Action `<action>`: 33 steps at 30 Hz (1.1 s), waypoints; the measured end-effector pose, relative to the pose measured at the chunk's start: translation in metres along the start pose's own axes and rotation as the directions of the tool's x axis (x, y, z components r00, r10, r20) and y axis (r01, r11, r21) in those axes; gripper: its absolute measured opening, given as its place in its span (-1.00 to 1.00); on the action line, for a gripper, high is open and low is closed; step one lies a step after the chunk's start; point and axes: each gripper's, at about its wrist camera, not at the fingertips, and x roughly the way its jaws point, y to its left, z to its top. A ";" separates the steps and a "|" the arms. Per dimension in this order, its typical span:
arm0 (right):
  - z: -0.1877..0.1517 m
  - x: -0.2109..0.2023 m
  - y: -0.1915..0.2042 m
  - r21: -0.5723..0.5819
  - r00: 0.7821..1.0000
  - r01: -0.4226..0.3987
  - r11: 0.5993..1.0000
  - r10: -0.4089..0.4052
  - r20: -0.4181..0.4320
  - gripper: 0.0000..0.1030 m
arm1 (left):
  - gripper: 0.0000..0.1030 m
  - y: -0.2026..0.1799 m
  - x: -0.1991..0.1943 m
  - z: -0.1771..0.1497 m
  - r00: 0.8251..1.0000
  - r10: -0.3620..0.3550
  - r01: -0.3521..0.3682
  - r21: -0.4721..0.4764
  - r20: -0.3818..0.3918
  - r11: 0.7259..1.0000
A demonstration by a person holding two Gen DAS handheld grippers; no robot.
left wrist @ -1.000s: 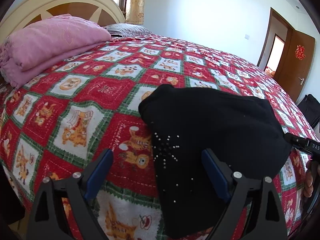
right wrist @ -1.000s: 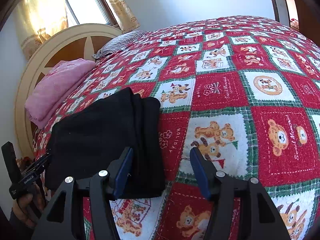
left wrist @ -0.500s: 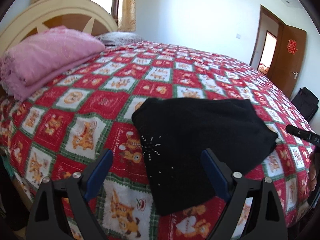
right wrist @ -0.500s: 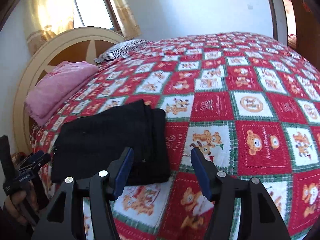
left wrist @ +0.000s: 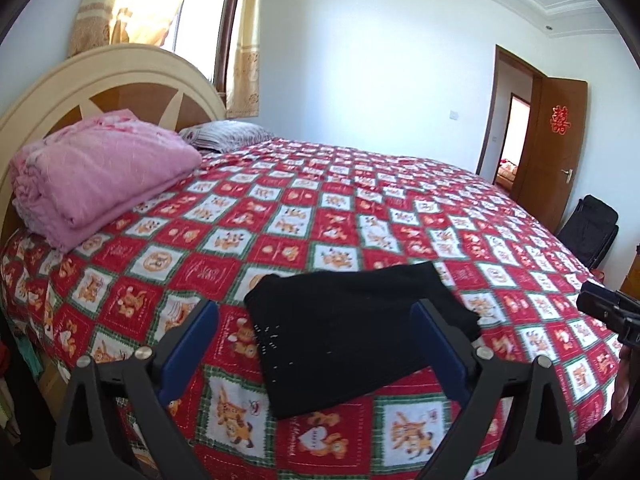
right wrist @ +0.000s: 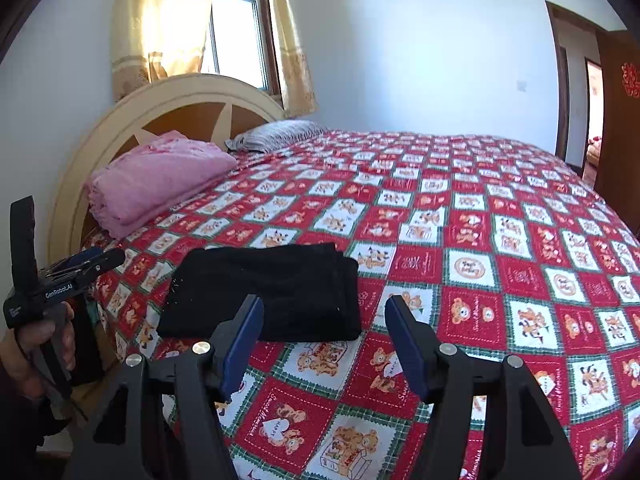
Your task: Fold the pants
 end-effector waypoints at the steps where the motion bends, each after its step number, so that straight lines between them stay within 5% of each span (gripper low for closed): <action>1: 0.002 -0.004 0.002 -0.012 1.000 0.003 1.000 -0.003 0.006 0.28 | 0.93 -0.002 -0.004 0.000 1.000 -0.003 0.003 0.001 0.010 1.000; 33: 0.008 -0.033 0.009 -0.049 0.994 0.047 0.998 -0.042 0.097 0.34 | 1.00 -0.018 -0.017 0.003 0.999 0.014 -0.016 0.061 0.042 0.998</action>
